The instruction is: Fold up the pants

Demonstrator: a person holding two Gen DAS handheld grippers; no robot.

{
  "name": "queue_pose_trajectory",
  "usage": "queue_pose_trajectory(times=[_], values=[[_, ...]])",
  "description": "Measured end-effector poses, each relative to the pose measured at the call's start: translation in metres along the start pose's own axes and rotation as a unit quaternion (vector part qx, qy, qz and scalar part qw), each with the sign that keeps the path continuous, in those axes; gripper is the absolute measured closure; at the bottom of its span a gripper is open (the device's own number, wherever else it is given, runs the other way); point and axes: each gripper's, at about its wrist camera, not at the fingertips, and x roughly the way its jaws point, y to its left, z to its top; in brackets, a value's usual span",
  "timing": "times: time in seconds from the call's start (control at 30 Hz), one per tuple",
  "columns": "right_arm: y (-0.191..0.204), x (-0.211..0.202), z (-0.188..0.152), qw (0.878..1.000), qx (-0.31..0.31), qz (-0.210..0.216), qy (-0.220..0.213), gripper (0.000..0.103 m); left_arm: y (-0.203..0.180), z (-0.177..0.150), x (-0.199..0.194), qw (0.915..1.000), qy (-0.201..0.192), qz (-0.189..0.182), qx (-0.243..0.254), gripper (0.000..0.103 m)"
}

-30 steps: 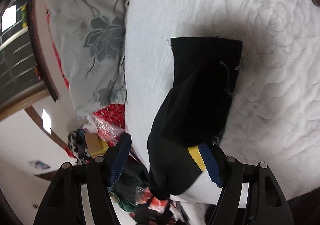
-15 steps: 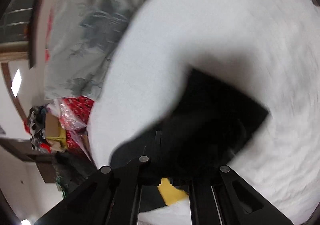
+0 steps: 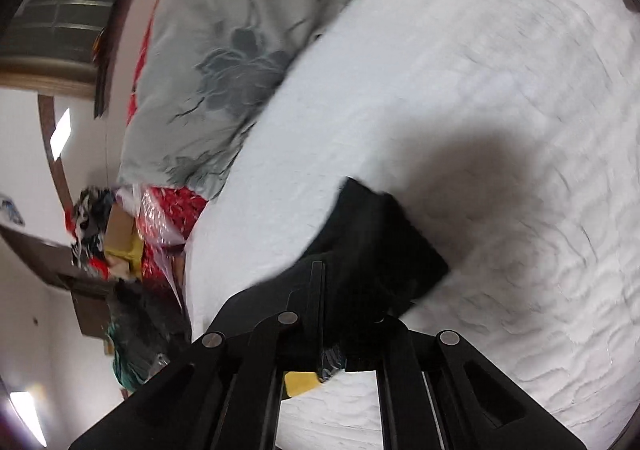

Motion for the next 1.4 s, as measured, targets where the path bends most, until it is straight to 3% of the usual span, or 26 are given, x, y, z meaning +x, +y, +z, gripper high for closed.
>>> queue_pose_trajectory(times=[0.03, 0.1, 0.13, 0.17, 0.4, 0.47, 0.53, 0.6, 0.67, 0.7, 0.77, 0.9, 1.13, 1.17, 1.27, 1.33, 1.4], values=[[0.0, 0.002, 0.001, 1.0, -0.001, -0.004, 0.002, 0.096, -0.009, 0.004, -0.008, 0.9999, -0.01, -0.006, -0.003, 0.093], [0.003, 0.003, 0.001, 1.0, -0.004, -0.008, 0.003, 0.095, -0.025, 0.01, -0.019, 0.9997, -0.017, -0.02, -0.005, 0.068], [0.005, 0.004, 0.001, 1.0, -0.005, -0.005, 0.005, 0.095, -0.036, 0.015, -0.024, 0.9996, -0.017, -0.02, -0.01, 0.036], [0.008, 0.003, 0.003, 1.0, -0.006, -0.006, 0.005, 0.095, -0.039, 0.016, -0.027, 0.9996, -0.017, -0.013, -0.018, 0.02], [0.01, 0.005, -0.001, 1.0, -0.003, -0.009, 0.007, 0.095, -0.045, 0.013, -0.008, 0.9991, 0.003, 0.029, -0.031, 0.02], [0.01, 0.007, 0.0, 1.0, -0.002, -0.011, 0.01, 0.095, -0.044, 0.018, -0.003, 0.9991, 0.011, 0.018, -0.037, 0.02], [0.009, 0.007, 0.0, 1.0, -0.002, -0.014, 0.013, 0.095, -0.053, 0.022, 0.003, 0.9994, 0.017, 0.021, -0.021, 0.021], [0.009, 0.008, 0.001, 1.0, -0.001, -0.013, 0.015, 0.095, -0.071, 0.02, 0.009, 0.9984, 0.018, 0.046, 0.027, 0.022], [0.01, 0.008, 0.003, 1.0, 0.0, -0.014, 0.016, 0.095, -0.084, 0.019, 0.015, 0.9949, 0.022, 0.071, 0.068, 0.049], [0.01, 0.008, 0.003, 1.0, 0.001, -0.014, 0.018, 0.095, -0.088, 0.018, 0.02, 0.9925, 0.034, 0.082, 0.085, 0.055], [0.009, 0.009, 0.005, 1.0, 0.004, -0.015, 0.02, 0.095, -0.089, 0.018, 0.034, 0.9888, 0.062, 0.096, 0.095, 0.08], [0.012, 0.012, 0.007, 0.999, -0.004, -0.02, 0.025, 0.095, -0.091, 0.021, 0.041, 0.9811, 0.064, 0.141, 0.117, 0.095], [0.013, 0.011, 0.006, 0.999, -0.001, -0.02, 0.034, 0.095, -0.089, 0.019, 0.005, 0.9893, 0.053, 0.068, 0.117, 0.095], [0.013, 0.011, 0.006, 0.999, 0.0, -0.022, 0.034, 0.095, -0.093, 0.02, 0.006, 0.9882, 0.053, 0.073, 0.124, 0.09], [0.013, 0.013, 0.007, 0.999, -0.001, -0.029, 0.035, 0.095, -0.099, 0.024, 0.009, 0.9743, 0.052, 0.131, 0.176, 0.069], [0.014, 0.014, 0.007, 0.999, 0.0, -0.03, 0.035, 0.094, -0.1, 0.025, 0.009, 0.9633, 0.041, 0.17, 0.203, 0.069], [0.013, 0.015, 0.006, 0.999, 0.002, -0.03, 0.036, 0.094, -0.1, 0.022, 0.0, 0.9599, 0.024, 0.168, 0.223, 0.069]])
